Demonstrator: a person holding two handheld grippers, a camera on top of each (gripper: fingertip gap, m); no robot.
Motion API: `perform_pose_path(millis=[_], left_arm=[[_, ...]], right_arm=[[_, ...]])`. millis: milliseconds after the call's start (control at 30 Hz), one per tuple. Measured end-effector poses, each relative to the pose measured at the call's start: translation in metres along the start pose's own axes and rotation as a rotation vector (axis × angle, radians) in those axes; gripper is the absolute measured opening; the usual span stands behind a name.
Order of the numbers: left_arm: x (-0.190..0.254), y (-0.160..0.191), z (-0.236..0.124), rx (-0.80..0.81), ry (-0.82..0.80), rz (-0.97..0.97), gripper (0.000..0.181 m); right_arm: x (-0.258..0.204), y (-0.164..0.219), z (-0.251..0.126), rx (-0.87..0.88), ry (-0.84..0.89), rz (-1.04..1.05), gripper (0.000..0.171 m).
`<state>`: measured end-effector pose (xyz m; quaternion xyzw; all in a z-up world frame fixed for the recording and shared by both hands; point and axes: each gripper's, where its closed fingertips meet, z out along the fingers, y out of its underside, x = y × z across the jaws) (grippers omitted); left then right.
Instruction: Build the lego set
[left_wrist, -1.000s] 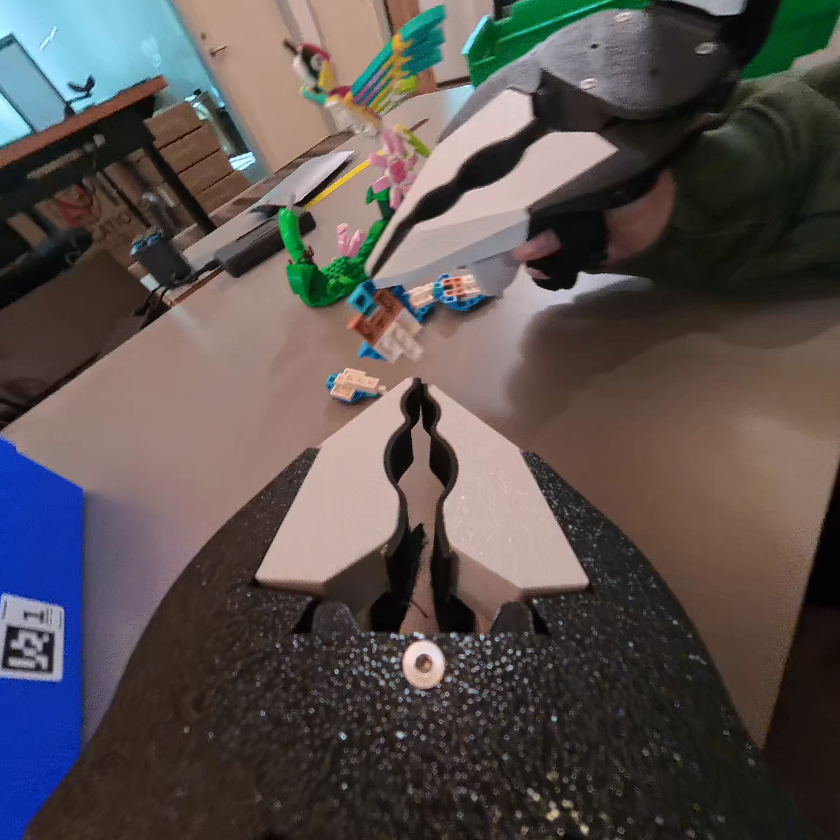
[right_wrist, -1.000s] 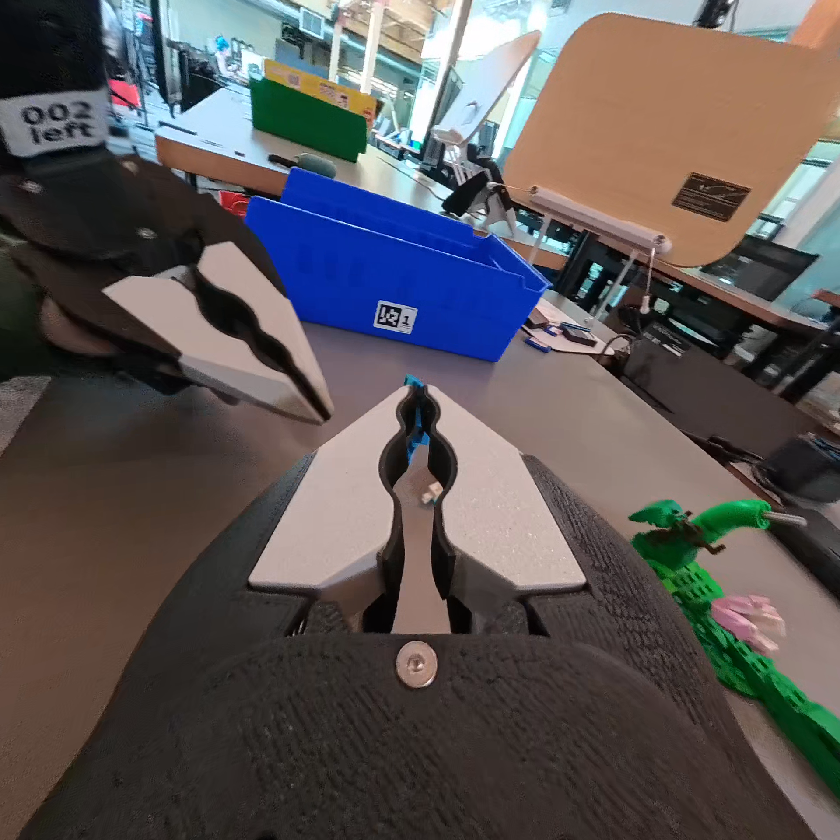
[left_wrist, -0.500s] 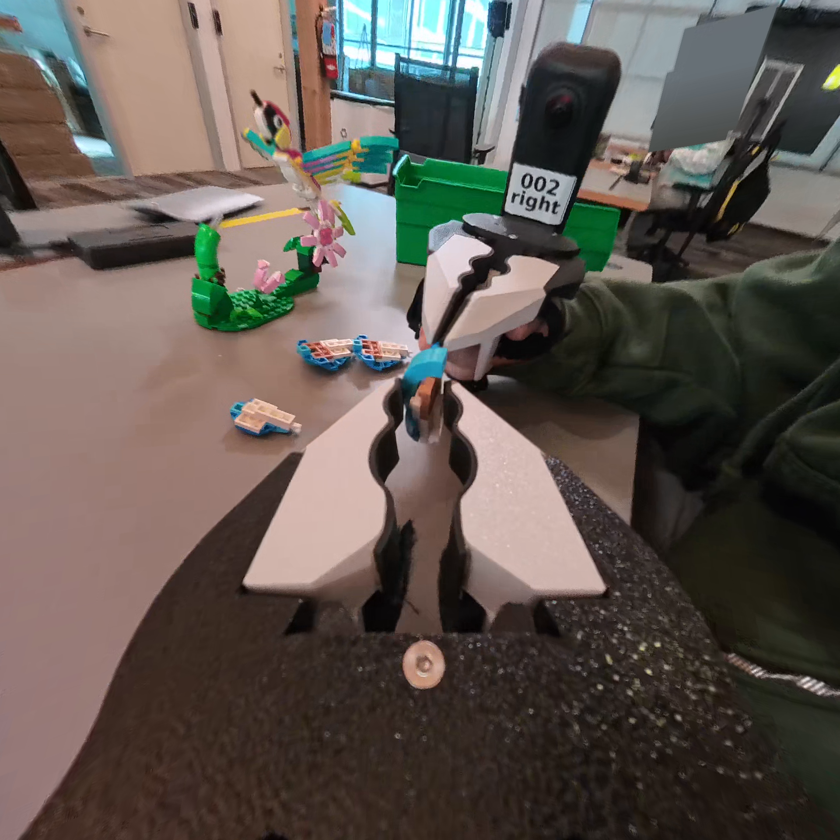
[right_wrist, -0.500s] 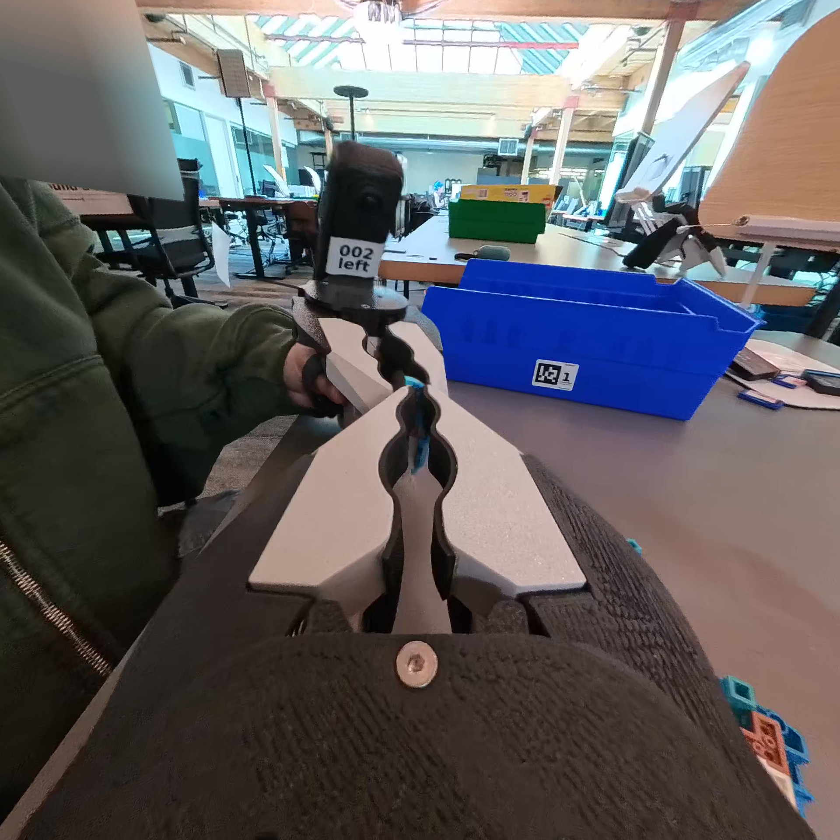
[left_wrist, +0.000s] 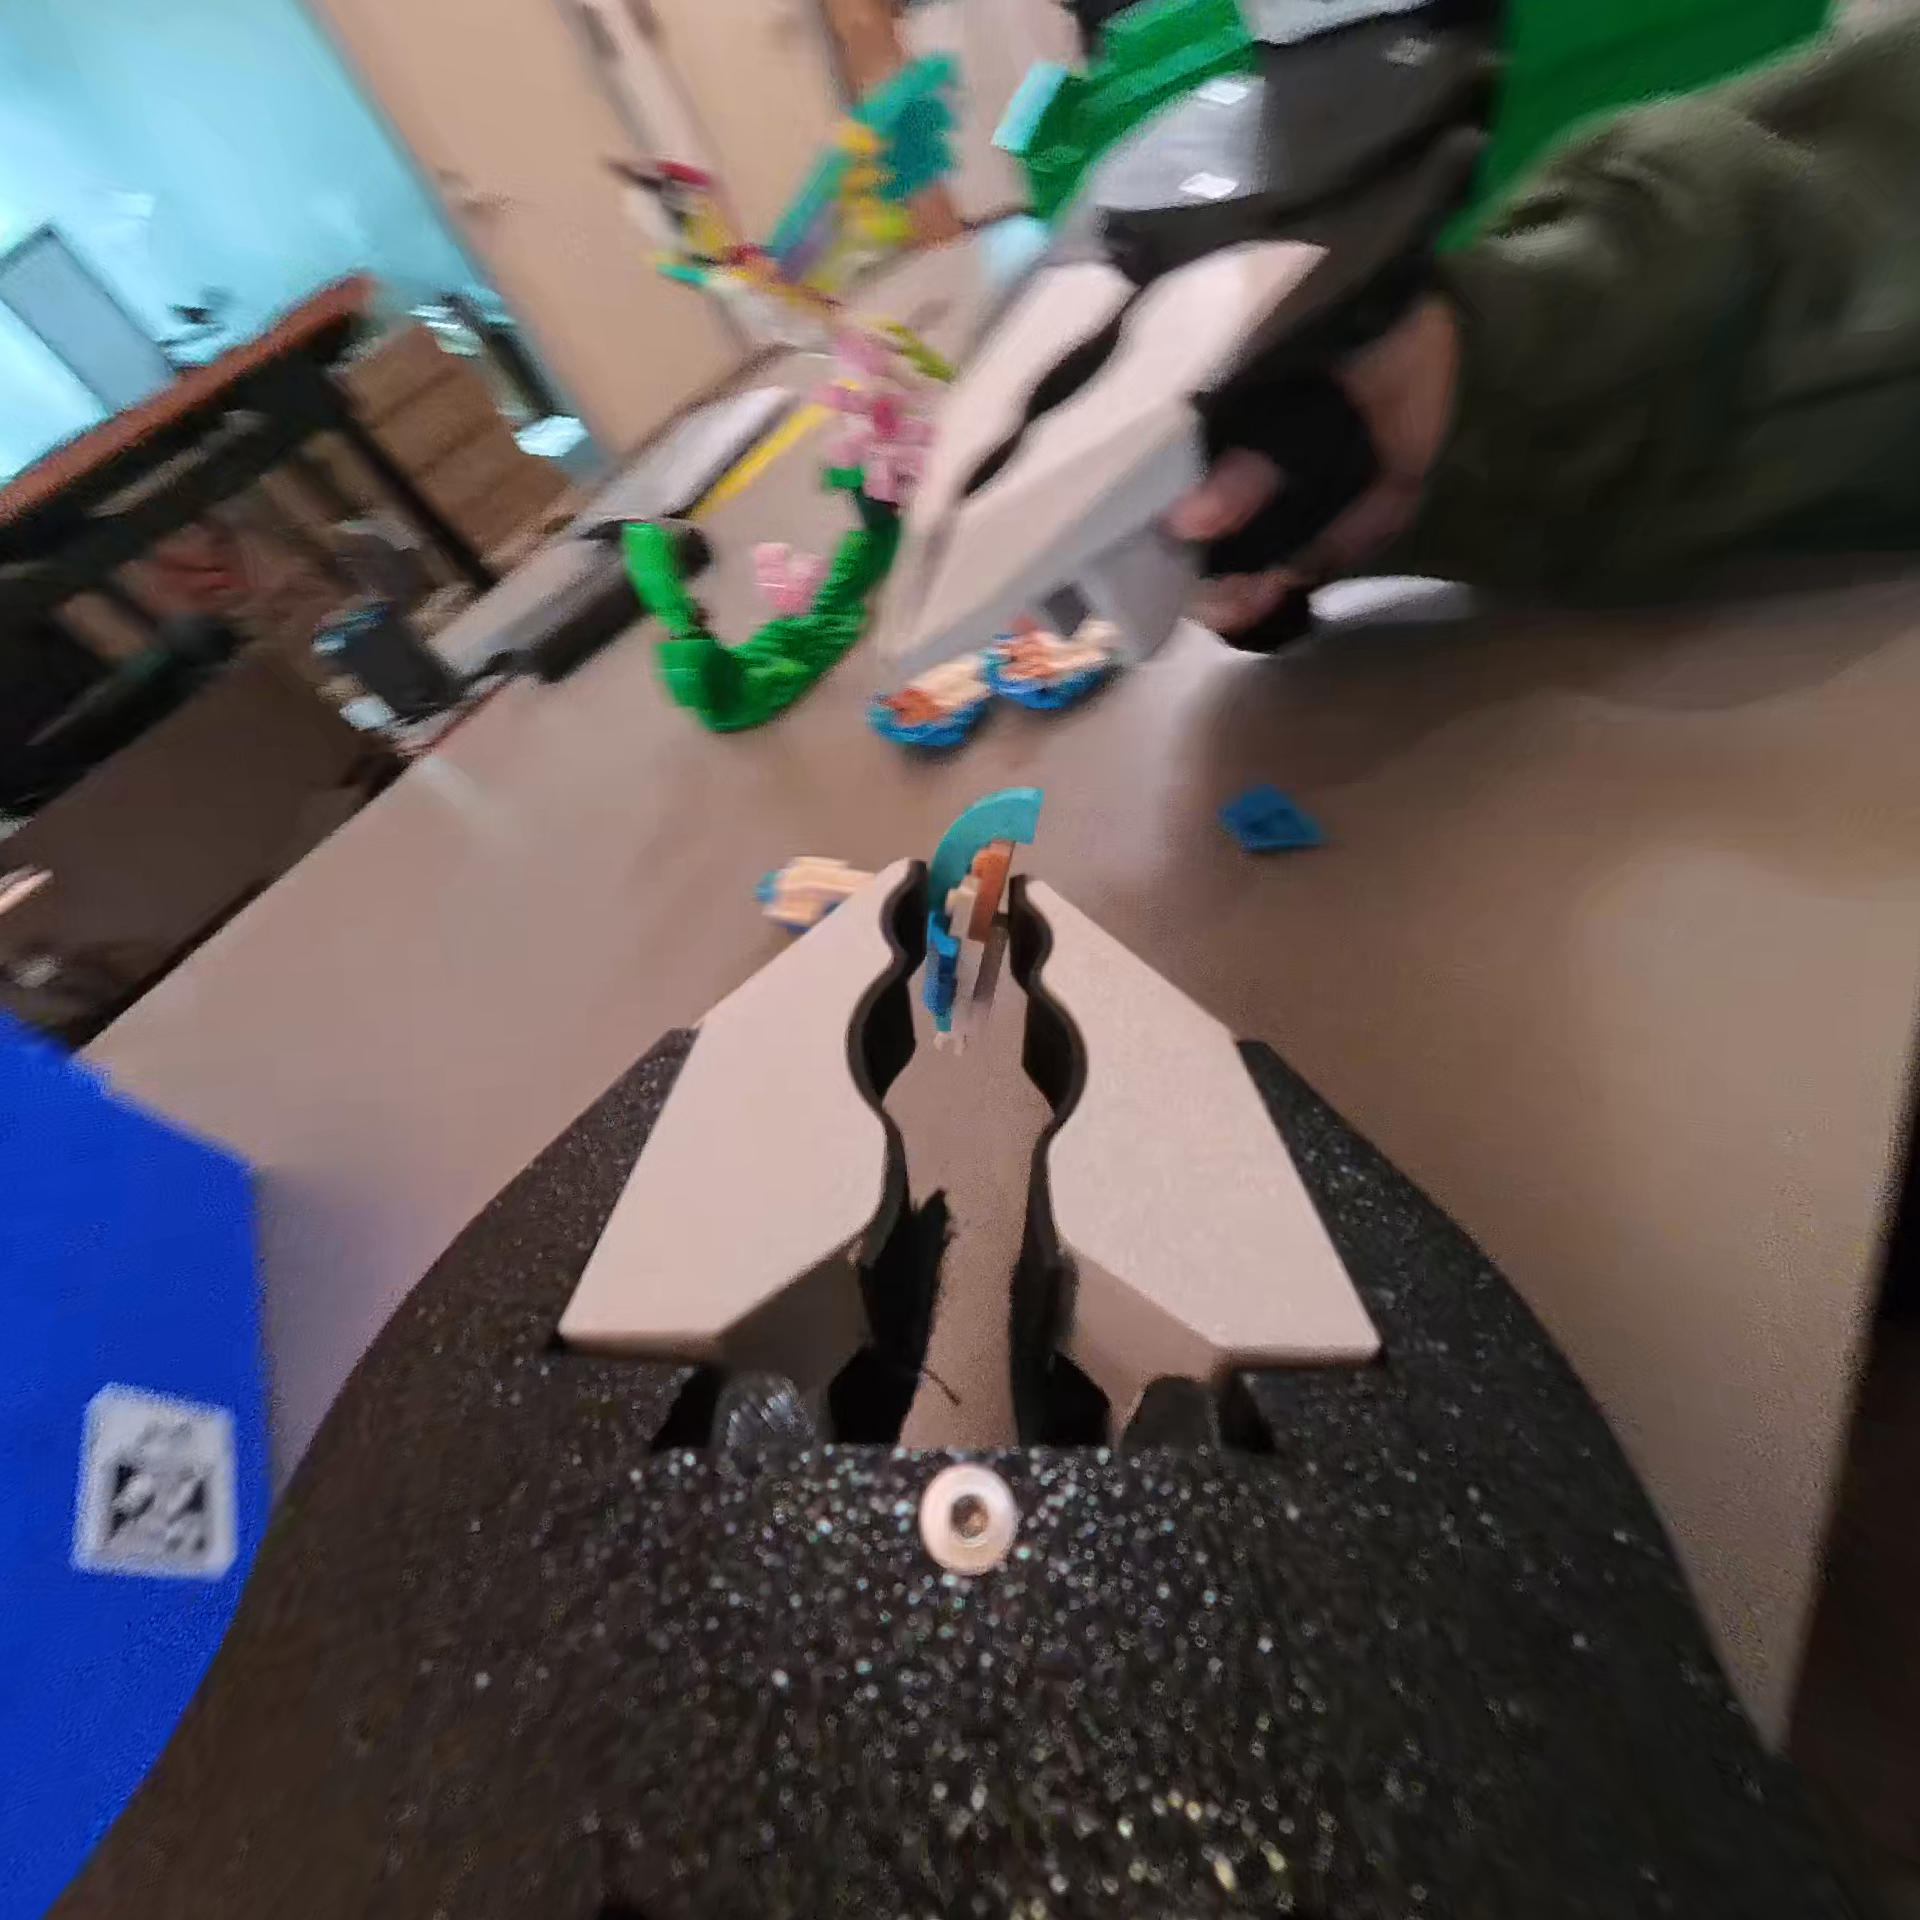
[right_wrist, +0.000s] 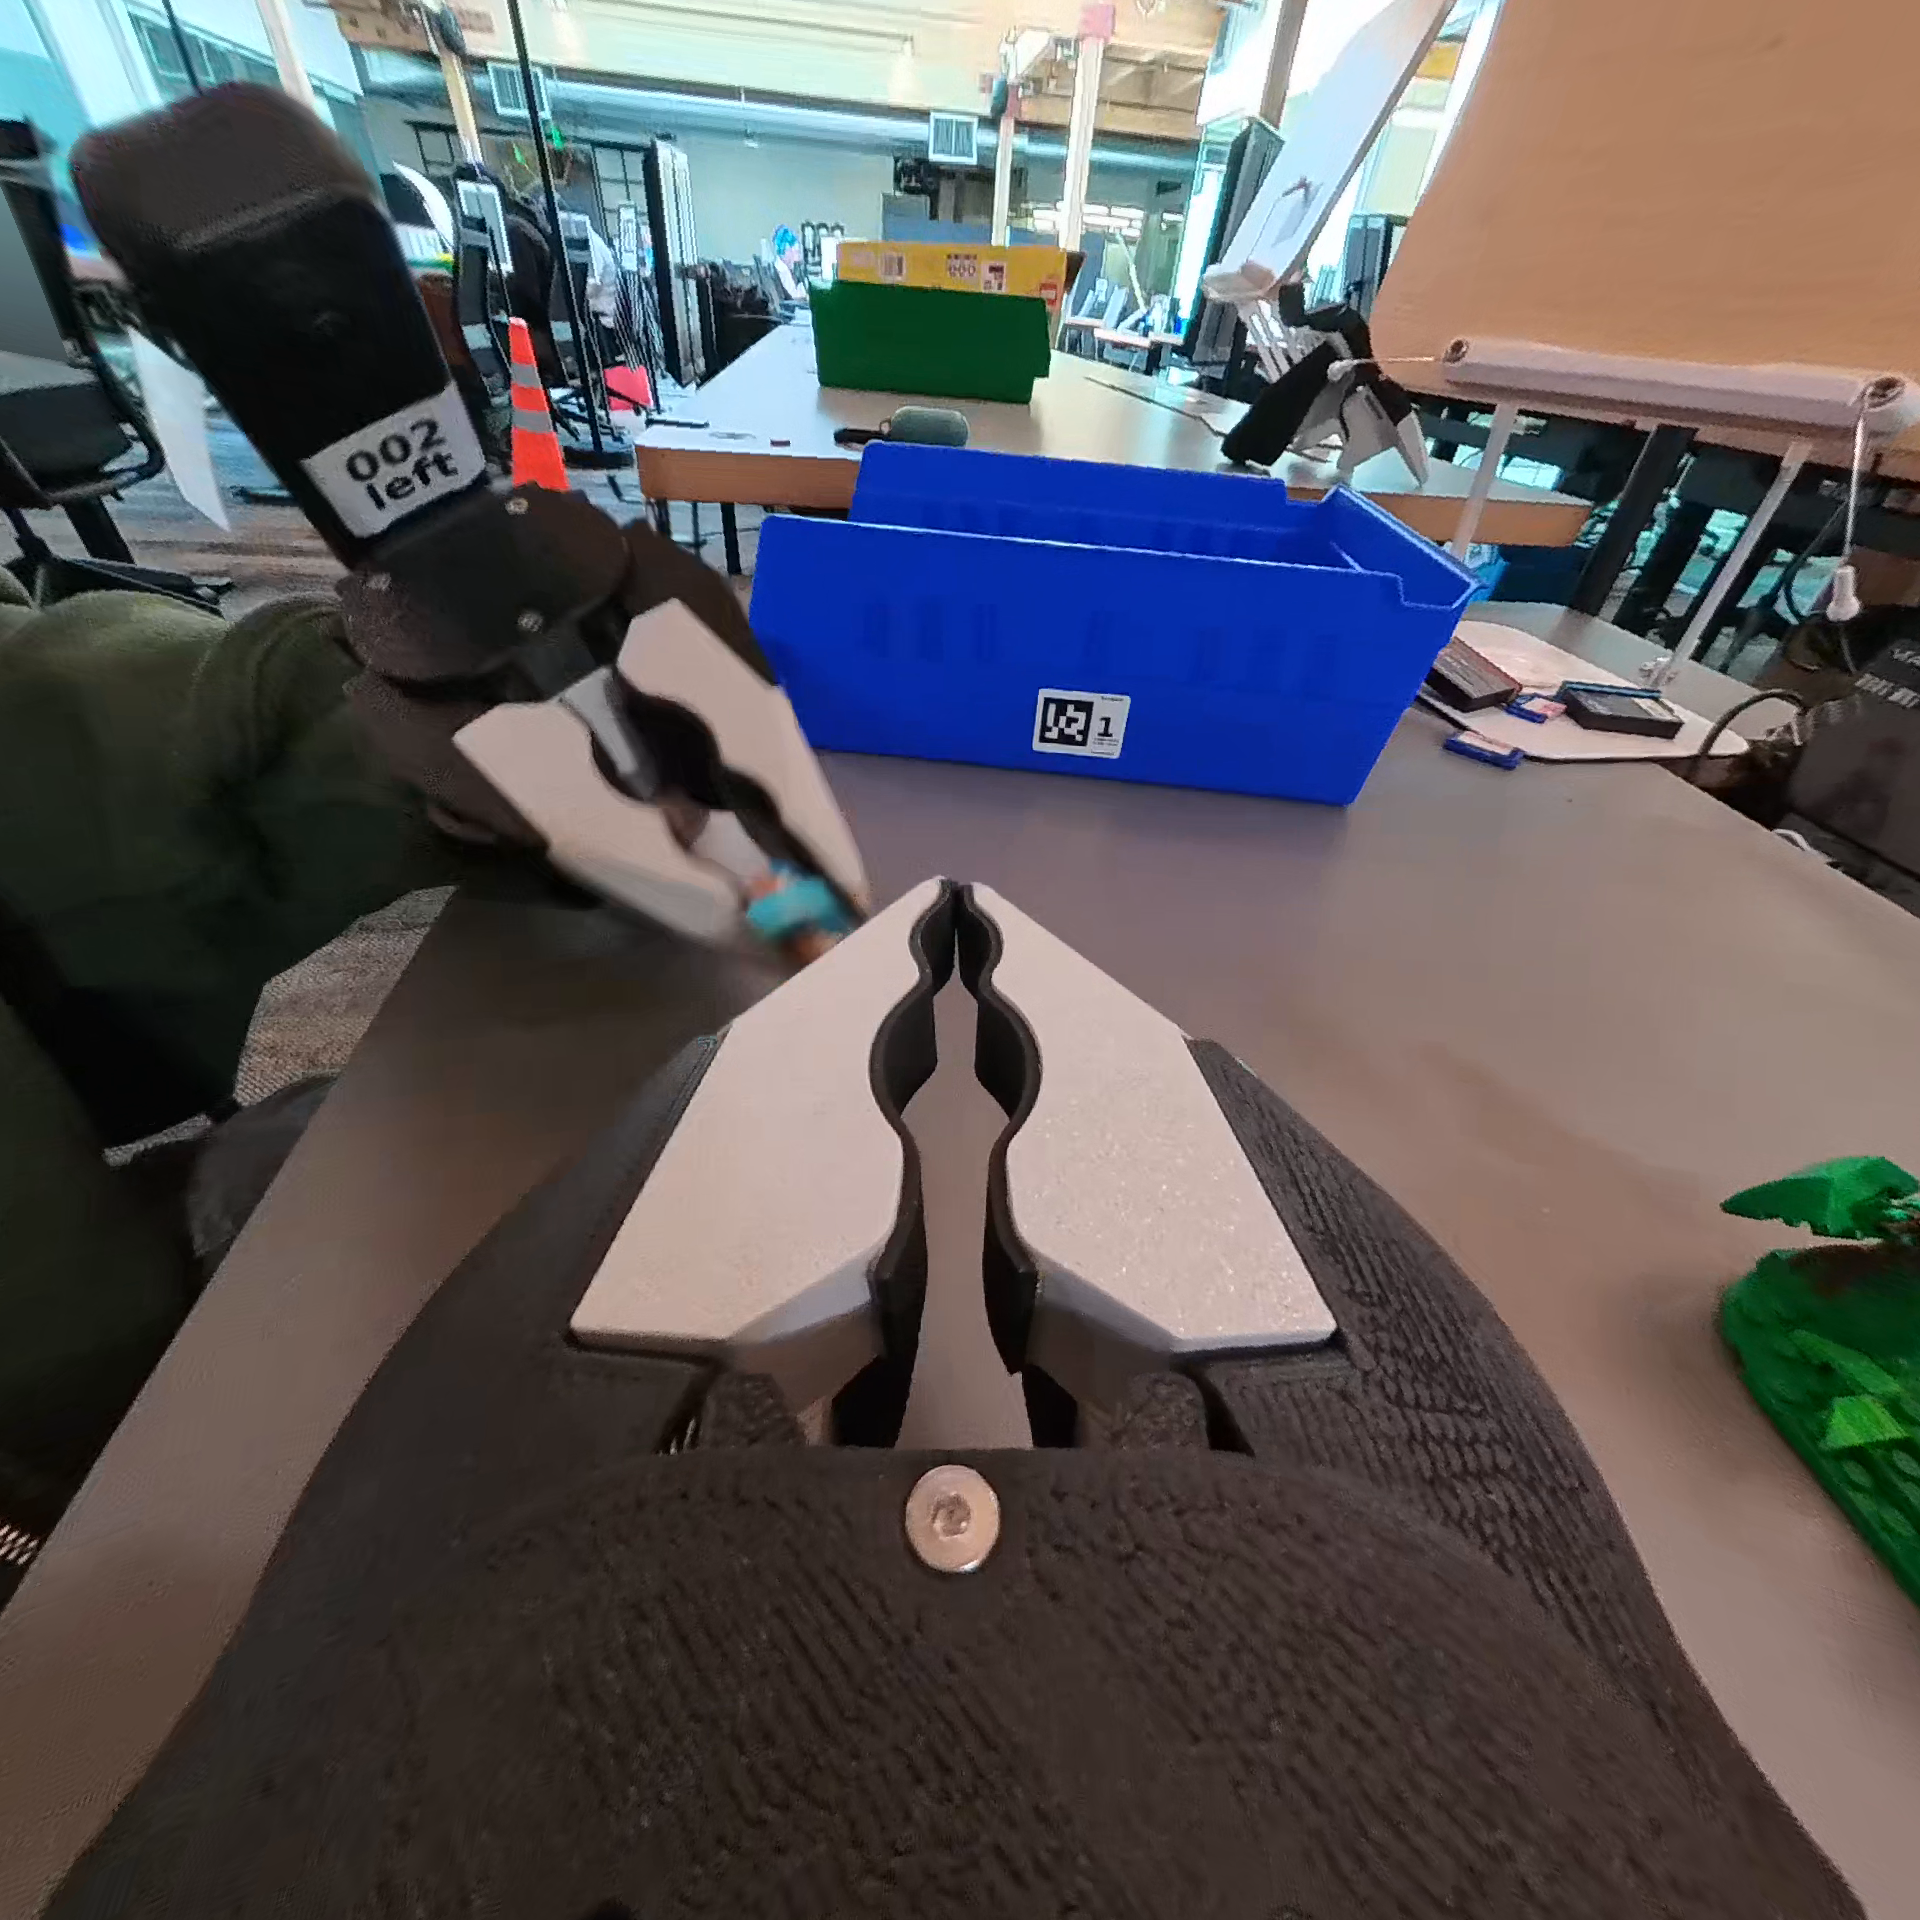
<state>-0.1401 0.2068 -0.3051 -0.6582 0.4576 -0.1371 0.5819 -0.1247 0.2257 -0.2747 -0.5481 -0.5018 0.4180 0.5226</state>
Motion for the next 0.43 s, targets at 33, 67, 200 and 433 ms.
perform_pose_path(millis=[33,67,200,433], left_arm=[[-0.015,-0.001,-0.005,0.022,-0.073,-0.029,0.012],[-0.029,0.000,-0.010,0.043,-0.143,-0.056,0.012],[-0.061,-0.009,-0.032,0.187,-0.336,-0.095,0.012],[-0.062,-0.009,-0.032,0.211,-0.339,-0.081,0.013]], right_arm=[[0.002,-0.001,-0.001,-0.002,0.009,-0.011,0.000],[0.004,-0.003,-0.004,0.001,0.023,-0.030,0.000],[0.010,-0.014,-0.029,-0.025,0.065,-0.199,0.002],[-0.030,0.063,-0.053,-0.452,-0.182,-0.064,0.032]])
